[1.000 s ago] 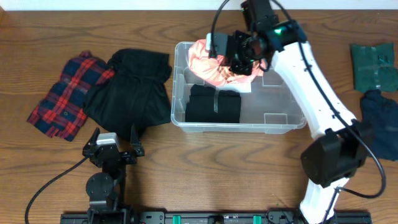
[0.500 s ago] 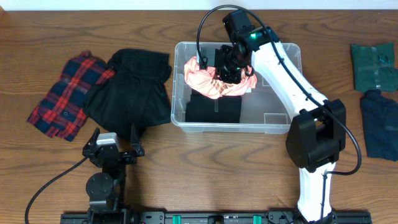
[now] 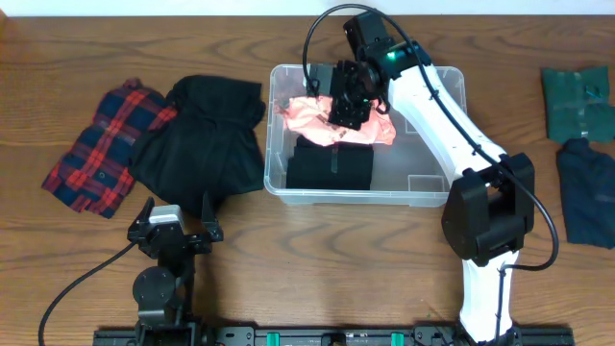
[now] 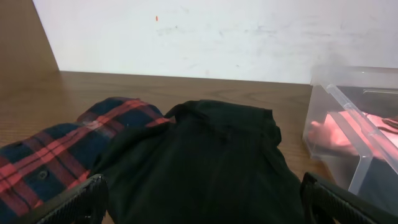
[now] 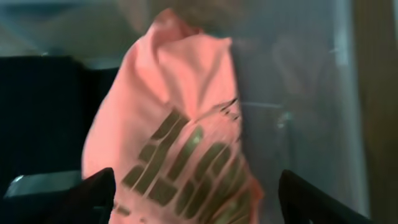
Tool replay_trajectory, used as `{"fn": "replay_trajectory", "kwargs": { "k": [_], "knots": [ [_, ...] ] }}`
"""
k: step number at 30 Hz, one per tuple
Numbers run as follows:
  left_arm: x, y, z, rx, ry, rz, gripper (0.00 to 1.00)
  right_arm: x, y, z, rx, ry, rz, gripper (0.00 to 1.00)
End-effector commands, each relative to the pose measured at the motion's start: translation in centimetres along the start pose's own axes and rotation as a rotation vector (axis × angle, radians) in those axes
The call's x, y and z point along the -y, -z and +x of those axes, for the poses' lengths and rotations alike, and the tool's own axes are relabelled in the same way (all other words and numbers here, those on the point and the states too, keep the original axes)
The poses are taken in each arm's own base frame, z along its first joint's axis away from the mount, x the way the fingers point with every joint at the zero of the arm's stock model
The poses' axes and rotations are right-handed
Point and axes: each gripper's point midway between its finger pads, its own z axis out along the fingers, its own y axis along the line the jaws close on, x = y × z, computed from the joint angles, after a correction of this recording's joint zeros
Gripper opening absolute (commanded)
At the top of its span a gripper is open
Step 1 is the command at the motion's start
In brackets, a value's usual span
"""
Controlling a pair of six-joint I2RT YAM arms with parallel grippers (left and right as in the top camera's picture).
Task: Pack container
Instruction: 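Lift the pink shirt and lower it into the bin, then release the pink shirt and withdraw the right gripper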
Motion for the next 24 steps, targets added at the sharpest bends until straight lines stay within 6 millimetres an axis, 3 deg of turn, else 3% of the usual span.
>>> {"fn": "replay_trajectory", "kwargs": {
  "k": [1, 4, 7, 9, 12, 18, 24],
  "knots": [
    [-0.3, -0.2, 1.8, -0.043, 0.002, -0.011, 0.98, 0.7, 0.2, -0.8, 0.027, -0.101, 0.03, 0.81],
    [-0.3, -0.2, 1.8, -0.043, 0.002, -0.011, 0.98, 1.0, 0.2, -1.0, 0.035, -0.196, 0.043, 0.73],
    [-0.3, -0.2, 1.8, -0.044, 0.002, -0.011, 0.98, 1.5, 0.2, -0.1, -0.004, -0.314, 0.078, 0.57],
    [-0.3, -0.2, 1.8, -0.043, 0.002, -0.011, 0.98, 1.5, 0.2, 0.1, -0.012, -0.407, 0.082, 0.36],
    [-0.3, -0.2, 1.8, -0.044, 0.002, -0.011, 0.98, 0.9, 0.1, 0.4, -0.027, -0.511, 0.065, 0.17],
    [-0.3, -0.2, 1.8, -0.043, 0.002, -0.011, 0.98, -0.7, -1.0, 1.0, -0.069, -0.64, 0.028, 0.12],
    [-0.3, -0.2, 1.8, -0.043, 0.002, -0.011, 0.98, -3.6, -3.7, 1.8, -0.115, -0.625, -0.019, 0.13]
  ]
}}
